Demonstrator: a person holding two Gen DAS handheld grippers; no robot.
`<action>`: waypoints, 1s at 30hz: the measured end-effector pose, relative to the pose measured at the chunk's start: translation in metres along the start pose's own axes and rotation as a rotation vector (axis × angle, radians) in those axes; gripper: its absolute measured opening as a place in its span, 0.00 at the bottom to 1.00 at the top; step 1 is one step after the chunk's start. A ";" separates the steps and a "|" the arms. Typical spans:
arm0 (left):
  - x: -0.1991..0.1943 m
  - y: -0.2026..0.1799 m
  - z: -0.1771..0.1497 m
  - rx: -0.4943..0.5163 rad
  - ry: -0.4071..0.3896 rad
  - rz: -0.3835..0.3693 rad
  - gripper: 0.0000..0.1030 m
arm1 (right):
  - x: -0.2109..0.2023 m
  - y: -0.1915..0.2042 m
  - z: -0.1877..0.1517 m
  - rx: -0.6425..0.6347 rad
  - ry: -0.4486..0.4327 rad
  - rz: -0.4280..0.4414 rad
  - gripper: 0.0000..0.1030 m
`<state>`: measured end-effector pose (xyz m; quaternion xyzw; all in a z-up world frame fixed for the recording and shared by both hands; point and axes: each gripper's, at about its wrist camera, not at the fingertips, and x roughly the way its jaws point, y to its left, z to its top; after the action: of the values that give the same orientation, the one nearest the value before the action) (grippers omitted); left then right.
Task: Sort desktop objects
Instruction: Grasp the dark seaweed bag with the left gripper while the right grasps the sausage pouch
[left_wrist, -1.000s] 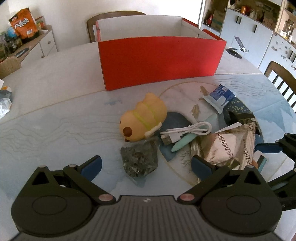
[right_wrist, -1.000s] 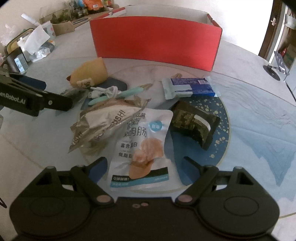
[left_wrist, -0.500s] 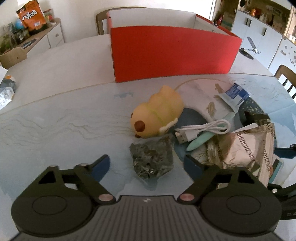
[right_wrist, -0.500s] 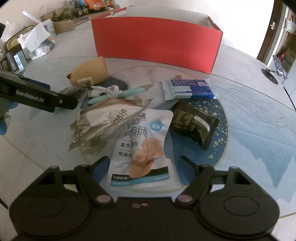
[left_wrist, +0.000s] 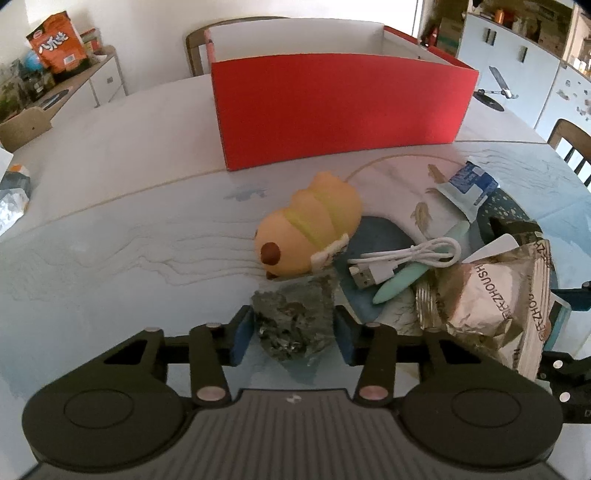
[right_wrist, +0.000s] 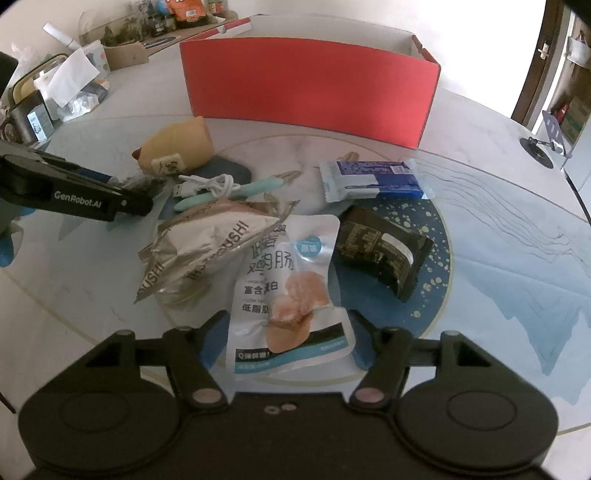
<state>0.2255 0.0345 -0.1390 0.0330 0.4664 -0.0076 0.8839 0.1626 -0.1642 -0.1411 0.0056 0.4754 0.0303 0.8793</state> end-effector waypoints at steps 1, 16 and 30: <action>0.000 0.000 0.000 0.002 0.000 -0.002 0.39 | 0.000 0.000 0.000 -0.002 -0.002 0.000 0.64; -0.009 0.009 -0.003 -0.031 0.023 -0.038 0.36 | -0.012 0.000 -0.002 0.021 -0.012 0.000 0.59; -0.034 0.005 -0.007 0.005 0.008 -0.060 0.36 | -0.034 -0.004 -0.009 0.070 -0.012 -0.018 0.58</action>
<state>0.2006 0.0395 -0.1145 0.0214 0.4705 -0.0351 0.8814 0.1364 -0.1702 -0.1181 0.0320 0.4709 0.0057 0.8816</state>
